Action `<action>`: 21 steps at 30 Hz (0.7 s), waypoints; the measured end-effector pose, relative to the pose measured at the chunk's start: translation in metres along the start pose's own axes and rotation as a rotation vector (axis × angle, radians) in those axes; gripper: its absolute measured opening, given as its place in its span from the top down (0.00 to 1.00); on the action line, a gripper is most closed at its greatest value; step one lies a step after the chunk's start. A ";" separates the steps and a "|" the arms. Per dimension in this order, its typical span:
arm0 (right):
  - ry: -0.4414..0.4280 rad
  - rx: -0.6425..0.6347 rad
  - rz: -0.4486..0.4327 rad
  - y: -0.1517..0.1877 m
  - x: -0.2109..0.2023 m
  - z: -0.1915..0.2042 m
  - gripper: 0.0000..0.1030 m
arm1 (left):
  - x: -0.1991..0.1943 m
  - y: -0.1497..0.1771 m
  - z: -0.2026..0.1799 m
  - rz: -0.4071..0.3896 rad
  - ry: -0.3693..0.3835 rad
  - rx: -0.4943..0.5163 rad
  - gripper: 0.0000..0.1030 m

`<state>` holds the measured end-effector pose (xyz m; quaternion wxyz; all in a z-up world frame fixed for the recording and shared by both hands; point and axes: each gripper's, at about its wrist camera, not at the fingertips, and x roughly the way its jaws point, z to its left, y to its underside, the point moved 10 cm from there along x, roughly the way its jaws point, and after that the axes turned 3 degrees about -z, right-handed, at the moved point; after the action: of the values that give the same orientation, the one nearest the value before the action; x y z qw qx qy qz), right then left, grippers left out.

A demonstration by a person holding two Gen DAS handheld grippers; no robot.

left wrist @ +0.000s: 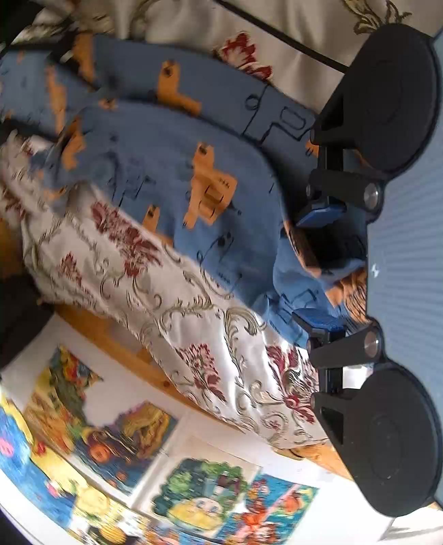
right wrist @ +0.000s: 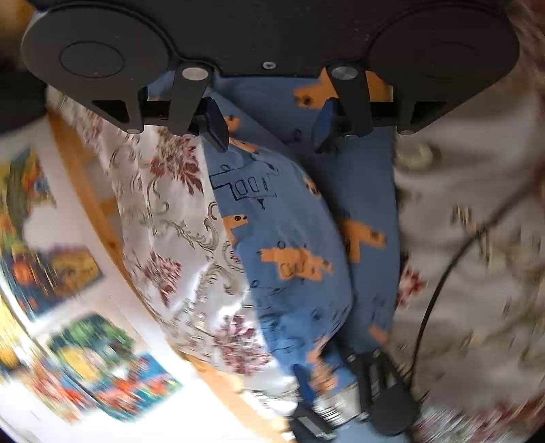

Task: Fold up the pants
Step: 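Lift the pants high with both grippers so the legs hang down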

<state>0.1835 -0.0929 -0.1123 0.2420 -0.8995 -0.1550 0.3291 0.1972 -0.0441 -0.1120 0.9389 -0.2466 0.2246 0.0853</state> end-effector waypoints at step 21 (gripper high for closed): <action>-0.206 -0.341 0.064 -0.002 0.000 0.002 0.99 | 0.001 -0.007 -0.011 -0.024 0.122 0.113 0.90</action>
<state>0.1817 -0.0900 -0.1127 0.0584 -0.8935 -0.2039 0.3959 0.1958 -0.0556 -0.1185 0.9368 -0.2006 0.2828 0.0463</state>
